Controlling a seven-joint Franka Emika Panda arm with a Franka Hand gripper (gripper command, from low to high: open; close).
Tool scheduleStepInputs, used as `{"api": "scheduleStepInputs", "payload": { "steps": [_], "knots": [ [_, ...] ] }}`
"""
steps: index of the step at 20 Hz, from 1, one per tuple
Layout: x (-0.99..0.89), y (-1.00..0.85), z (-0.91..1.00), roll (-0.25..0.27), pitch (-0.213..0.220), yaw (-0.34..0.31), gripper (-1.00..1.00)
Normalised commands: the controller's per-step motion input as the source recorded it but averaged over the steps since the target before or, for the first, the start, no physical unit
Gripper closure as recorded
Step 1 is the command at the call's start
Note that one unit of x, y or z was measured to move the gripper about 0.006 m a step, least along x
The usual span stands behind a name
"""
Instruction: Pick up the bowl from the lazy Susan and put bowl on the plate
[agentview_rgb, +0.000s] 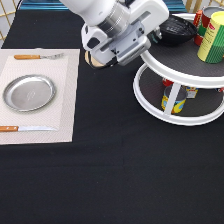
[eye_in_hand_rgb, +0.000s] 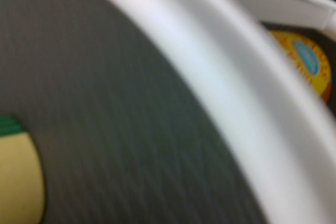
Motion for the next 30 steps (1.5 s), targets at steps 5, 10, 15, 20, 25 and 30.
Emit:
{"api": "scheduleStepInputs", "payload": {
  "steps": [5,10,15,20,25,30],
  "knots": [
    [0.02,0.0,0.74,0.0,0.094,0.081,-1.0],
    [0.14,0.0,0.88,0.002,0.089,0.054,-1.0],
    [-0.06,0.04,0.53,-0.012,0.022,0.023,-1.0],
    [-0.63,0.24,0.02,-0.138,-0.206,0.0,-1.0],
    [-0.68,0.24,-0.11,-0.21,-0.25,0.0,-1.0],
    [-0.68,0.22,-0.07,-0.204,-0.151,-0.026,-1.0]
  ]
}}
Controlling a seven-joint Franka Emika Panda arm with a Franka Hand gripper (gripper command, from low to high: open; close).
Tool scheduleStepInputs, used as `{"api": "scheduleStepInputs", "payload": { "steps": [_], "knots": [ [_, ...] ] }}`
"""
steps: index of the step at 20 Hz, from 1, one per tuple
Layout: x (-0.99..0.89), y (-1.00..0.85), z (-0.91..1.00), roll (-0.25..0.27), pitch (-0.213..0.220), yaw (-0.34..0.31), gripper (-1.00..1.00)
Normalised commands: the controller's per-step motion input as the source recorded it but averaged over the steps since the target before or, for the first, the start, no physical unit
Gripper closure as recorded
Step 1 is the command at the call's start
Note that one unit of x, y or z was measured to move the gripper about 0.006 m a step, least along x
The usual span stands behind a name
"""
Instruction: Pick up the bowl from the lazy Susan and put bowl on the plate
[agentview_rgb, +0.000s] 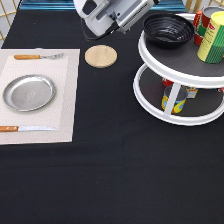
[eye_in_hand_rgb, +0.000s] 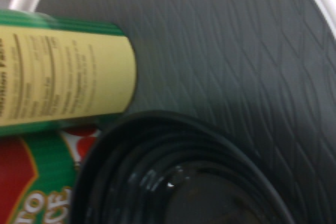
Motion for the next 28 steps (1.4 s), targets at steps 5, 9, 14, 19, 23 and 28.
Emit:
{"api": "scheduleStepInputs", "payload": {
  "steps": [5,9,14,19,23,28],
  "knots": [
    [-0.74,0.17,-0.27,-0.167,-0.076,-0.047,-1.0],
    [-0.8,0.21,-0.48,-0.086,-0.078,-0.038,-1.0],
    [-0.69,0.34,-0.11,-0.076,-0.122,-0.05,-1.0],
    [-0.39,0.5,0.14,-0.11,-0.156,-0.099,-1.0],
    [-0.21,0.42,-0.06,-0.105,-0.171,-0.113,-1.0],
    [-0.37,0.38,-0.28,-0.083,-0.178,-0.116,1.0]
  ]
}}
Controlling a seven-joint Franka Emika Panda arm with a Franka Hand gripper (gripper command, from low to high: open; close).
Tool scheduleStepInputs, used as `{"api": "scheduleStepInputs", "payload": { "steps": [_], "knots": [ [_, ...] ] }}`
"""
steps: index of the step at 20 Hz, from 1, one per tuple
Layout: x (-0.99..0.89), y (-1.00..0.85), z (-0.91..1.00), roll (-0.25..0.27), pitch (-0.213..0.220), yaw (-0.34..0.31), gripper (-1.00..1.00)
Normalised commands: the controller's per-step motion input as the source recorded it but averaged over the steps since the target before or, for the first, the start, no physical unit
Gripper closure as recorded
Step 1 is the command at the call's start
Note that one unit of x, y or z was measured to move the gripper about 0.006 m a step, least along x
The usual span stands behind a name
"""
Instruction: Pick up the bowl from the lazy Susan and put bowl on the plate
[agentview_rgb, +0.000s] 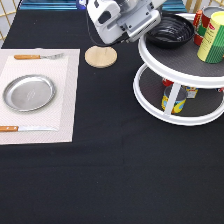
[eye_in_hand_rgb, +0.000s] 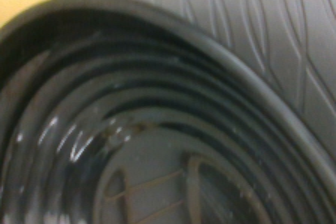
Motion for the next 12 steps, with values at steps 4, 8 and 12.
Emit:
{"api": "scheduleStepInputs", "payload": {
  "steps": [4,8,12],
  "knots": [
    [-0.35,0.42,-0.05,-0.087,-0.132,-0.079,1.0],
    [-0.15,0.42,0.25,-0.129,-0.123,-0.065,1.0],
    [-0.1,0.32,0.41,-0.134,-0.122,-0.056,1.0]
  ]
}}
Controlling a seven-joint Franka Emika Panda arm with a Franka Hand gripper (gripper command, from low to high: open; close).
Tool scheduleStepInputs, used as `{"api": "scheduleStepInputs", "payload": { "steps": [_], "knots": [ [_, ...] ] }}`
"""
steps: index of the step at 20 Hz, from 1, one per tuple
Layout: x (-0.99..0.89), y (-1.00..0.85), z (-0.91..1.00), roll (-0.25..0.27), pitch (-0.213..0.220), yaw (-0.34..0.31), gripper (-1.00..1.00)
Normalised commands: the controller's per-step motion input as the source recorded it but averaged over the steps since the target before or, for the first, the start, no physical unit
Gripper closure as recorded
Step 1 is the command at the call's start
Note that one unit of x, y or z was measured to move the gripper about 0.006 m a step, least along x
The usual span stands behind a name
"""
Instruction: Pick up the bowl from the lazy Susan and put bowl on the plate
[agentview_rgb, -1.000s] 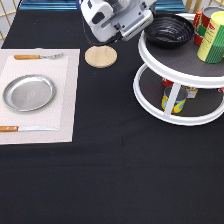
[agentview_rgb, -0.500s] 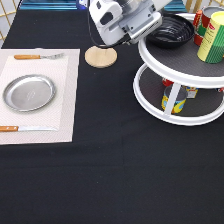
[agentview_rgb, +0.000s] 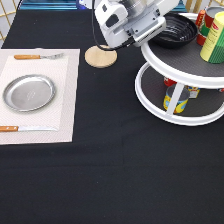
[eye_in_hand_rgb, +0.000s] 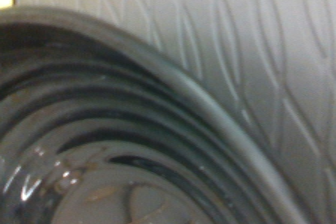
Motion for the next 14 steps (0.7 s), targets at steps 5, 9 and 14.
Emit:
{"api": "scheduleStepInputs", "payload": {
  "steps": [5,9,14],
  "knots": [
    [0.0,0.11,0.34,-0.124,-0.127,-0.042,1.0],
    [-0.03,0.05,0.22,-0.108,-0.122,-0.037,1.0],
    [0.07,-0.23,0.47,-0.071,-0.097,-0.055,1.0]
  ]
}}
